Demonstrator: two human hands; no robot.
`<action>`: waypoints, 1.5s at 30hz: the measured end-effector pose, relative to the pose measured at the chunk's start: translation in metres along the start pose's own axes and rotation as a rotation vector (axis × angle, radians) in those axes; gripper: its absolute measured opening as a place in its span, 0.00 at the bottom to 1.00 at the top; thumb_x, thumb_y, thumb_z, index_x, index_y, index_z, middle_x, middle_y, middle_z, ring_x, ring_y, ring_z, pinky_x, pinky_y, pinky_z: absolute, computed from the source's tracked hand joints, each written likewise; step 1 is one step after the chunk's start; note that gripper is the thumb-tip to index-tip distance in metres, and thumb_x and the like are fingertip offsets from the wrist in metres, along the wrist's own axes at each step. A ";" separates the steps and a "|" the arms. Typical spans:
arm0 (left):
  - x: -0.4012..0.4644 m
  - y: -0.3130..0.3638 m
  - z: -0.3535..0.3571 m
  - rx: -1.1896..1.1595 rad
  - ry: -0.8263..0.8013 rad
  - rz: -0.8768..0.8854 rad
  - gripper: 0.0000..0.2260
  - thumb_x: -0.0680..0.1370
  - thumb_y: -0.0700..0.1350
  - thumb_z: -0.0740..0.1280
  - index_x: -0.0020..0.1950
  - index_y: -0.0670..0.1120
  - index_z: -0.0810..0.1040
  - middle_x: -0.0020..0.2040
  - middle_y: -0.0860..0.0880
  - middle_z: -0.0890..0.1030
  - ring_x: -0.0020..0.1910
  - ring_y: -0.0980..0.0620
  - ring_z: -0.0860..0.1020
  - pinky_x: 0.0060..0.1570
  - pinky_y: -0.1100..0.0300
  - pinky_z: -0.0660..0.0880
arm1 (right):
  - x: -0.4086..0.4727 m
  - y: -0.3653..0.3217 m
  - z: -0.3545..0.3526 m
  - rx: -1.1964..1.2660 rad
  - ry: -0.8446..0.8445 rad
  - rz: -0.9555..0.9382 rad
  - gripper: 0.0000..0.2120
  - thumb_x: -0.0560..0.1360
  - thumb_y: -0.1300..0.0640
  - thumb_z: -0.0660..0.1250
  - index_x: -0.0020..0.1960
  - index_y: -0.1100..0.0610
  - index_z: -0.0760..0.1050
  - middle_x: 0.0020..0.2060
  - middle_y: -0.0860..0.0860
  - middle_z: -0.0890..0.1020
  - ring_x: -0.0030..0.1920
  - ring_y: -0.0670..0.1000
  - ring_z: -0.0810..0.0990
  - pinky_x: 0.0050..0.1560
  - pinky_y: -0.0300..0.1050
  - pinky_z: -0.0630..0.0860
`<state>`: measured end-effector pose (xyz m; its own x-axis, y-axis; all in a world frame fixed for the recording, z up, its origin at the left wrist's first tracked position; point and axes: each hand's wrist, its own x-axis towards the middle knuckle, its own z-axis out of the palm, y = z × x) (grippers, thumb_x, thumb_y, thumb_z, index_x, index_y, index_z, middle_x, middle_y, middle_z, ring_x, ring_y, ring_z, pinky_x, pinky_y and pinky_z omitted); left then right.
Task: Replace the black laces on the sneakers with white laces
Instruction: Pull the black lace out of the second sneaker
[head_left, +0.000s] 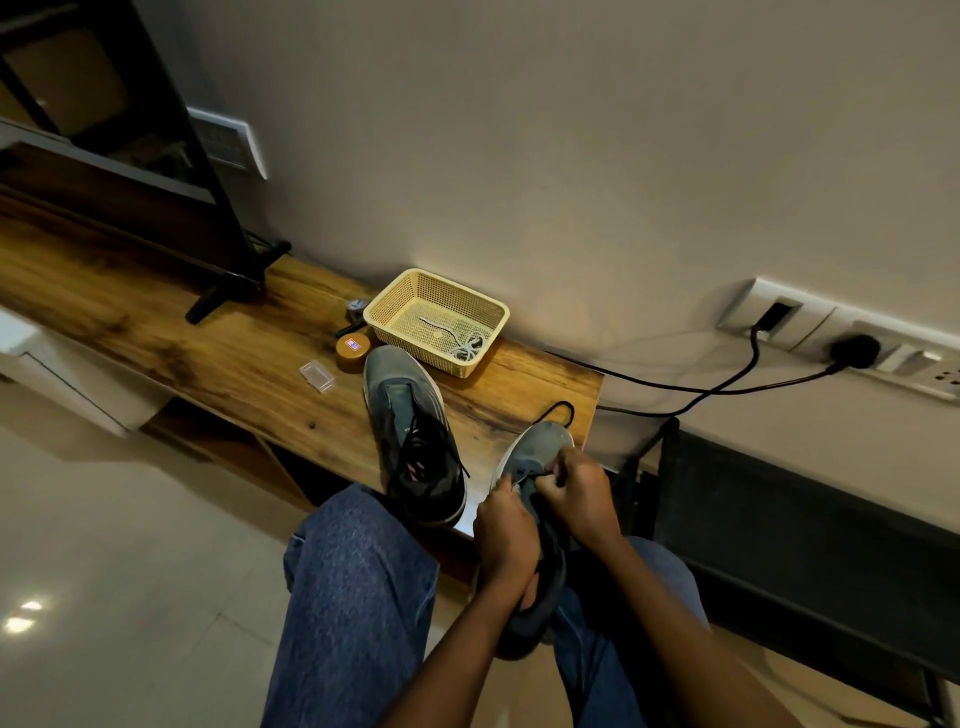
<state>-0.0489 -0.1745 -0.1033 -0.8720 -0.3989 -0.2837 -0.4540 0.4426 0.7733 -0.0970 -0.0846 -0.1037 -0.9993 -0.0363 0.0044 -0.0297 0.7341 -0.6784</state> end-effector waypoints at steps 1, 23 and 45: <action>-0.001 0.001 0.000 0.001 0.002 -0.004 0.15 0.83 0.42 0.54 0.67 0.45 0.74 0.57 0.42 0.81 0.55 0.44 0.78 0.53 0.51 0.74 | 0.000 0.000 0.000 0.010 -0.001 0.009 0.08 0.66 0.66 0.66 0.34 0.64 0.66 0.30 0.60 0.74 0.32 0.58 0.72 0.31 0.51 0.65; -0.007 0.030 -0.015 0.053 0.080 0.041 0.17 0.82 0.47 0.56 0.71 0.48 0.69 0.68 0.48 0.71 0.69 0.46 0.64 0.66 0.51 0.63 | -0.007 -0.023 -0.045 0.239 0.002 0.036 0.03 0.76 0.62 0.66 0.45 0.62 0.76 0.43 0.55 0.78 0.45 0.51 0.77 0.47 0.44 0.73; -0.105 0.113 -0.167 -0.840 -0.712 0.190 0.12 0.82 0.42 0.57 0.49 0.42 0.79 0.31 0.51 0.76 0.27 0.58 0.71 0.36 0.62 0.71 | -0.122 -0.092 -0.151 0.621 -0.340 -0.128 0.19 0.77 0.47 0.61 0.44 0.63 0.75 0.34 0.55 0.73 0.33 0.49 0.70 0.34 0.38 0.67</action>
<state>0.0223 -0.2168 0.1084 -0.9421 0.2880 -0.1718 -0.2690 -0.3431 0.9000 0.0242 -0.0454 0.0697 -0.9240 -0.3793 -0.0489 -0.0272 0.1927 -0.9809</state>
